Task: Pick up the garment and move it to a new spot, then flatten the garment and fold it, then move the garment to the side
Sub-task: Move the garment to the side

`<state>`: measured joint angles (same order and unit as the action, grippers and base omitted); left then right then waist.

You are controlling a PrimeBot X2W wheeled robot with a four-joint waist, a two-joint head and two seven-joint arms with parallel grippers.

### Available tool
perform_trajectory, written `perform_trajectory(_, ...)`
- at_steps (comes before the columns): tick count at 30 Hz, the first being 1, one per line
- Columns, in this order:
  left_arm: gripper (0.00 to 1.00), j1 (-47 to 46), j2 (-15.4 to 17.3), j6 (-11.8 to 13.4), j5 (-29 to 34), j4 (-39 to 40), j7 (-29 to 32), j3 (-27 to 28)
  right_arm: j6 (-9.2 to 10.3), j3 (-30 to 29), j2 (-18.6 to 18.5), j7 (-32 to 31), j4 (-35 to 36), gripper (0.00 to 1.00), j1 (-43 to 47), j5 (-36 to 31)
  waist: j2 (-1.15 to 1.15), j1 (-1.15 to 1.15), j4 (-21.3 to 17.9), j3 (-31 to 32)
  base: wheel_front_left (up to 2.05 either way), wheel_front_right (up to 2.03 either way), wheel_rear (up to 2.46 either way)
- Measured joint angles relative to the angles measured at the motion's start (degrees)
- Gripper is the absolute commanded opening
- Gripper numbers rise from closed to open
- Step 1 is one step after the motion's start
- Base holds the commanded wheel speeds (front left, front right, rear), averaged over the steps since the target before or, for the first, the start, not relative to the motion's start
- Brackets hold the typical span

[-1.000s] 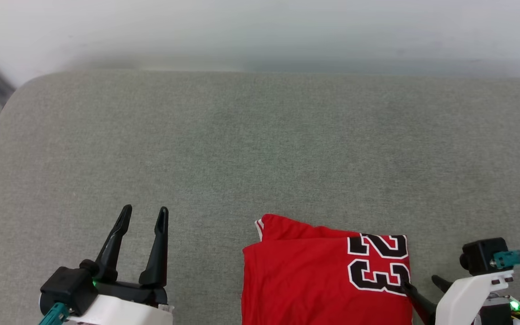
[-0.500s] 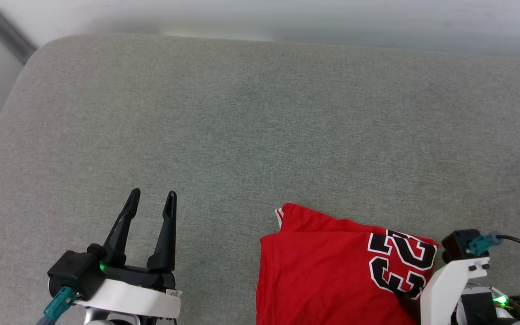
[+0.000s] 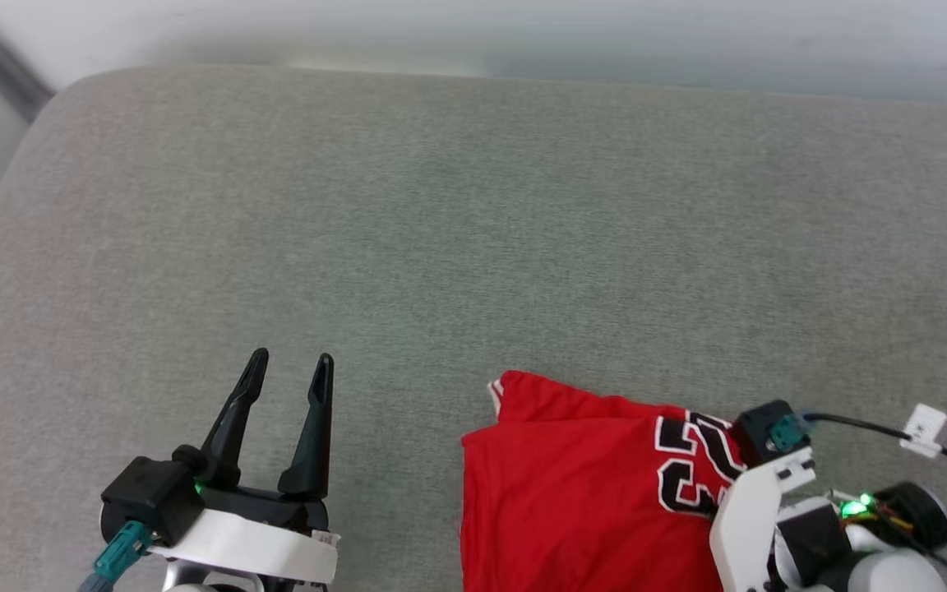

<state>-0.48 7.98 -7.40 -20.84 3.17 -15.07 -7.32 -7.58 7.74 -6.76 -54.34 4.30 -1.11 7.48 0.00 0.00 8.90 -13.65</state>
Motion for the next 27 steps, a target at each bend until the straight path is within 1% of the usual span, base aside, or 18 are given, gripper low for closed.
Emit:
perform_trajectory(3,1.0,0.2,0.1,0.0,0.0,0.0,0.0,-0.1,0.01,3.5,-3.3,0.0,0.9,0.0,-3.0,-2.3,0.0,0.0,-1.9,0.1,0.0,0.0,0.0)
perform_trajectory(6,1.0,0.2,-0.3,0.0,0.4,0.5,0.0,-0.4,0.04,7.5,-8.9,-1.1,2.1,0.0,-5.8,-3.0,0.0,0.0,-4.4,-0.1,0.0,0.0,0.0)
perform_trajectory(8,1.0,0.2,-0.3,0.0,0.5,0.5,0.0,-1.9,0.03,9.6,-12.8,-1.6,2.6,0.0,-7.4,-2.9,0.0,0.0,-6.3,-0.2,0.0,0.0,0.0)
perform_trajectory(10,1.0,0.2,-0.4,0.0,0.4,0.7,0.0,-3.6,0.04,10.3,-16.6,-1.6,3.1,0.0,-9.0,-3.0,0.0,0.0,-8.4,-0.3,0.0,0.0,0.0)
perform_trajectory(13,1.0,-0.3,0.6,0.0,1.4,0.7,0.0,-6.4,0.05,11.2,-22.9,-0.7,3.4,0.0,-11.6,-2.8,0.0,0.01,-11.7,-0.8,0.0,0.0,0.0)
perform_trajectory(16,1.0,-1.5,1.0,0.0,1.4,0.9,0.0,-8.0,0.04,12.4,-27.9,-0.4,3.1,0.0,-13.4,-0.1,0.0,0.0,-15.2,-1.8,0.0,0.0,0.0)
perform_trajectory(20,1.0,-3.9,2.5,0.0,1.6,1.3,0.0,-9.8,0.07,10.6,-34.0,1.9,0.8,0.0,-17.1,1.1,0.0,0.0,-19.5,-4.1,0.0,0.0,0.0)
perform_trajectory(23,1.0,-6.1,3.3,0.0,1.5,2.4,0.0,-11.0,0.05,8.7,-36.6,4.7,-2.2,0.0,-19.0,1.3,0.0,0.01,-21.7,-6.9,0.0,0.0,0.0)
perform_trajectory(27,1.0,-8.7,5.3,0.0,1.5,4.0,0.0,-12.7,0.04,6.7,-38.9,9.2,-7.6,0.0,-21.0,1.8,0.0,0.01,-23.9,-10.7,0.0,0.0,0.0)
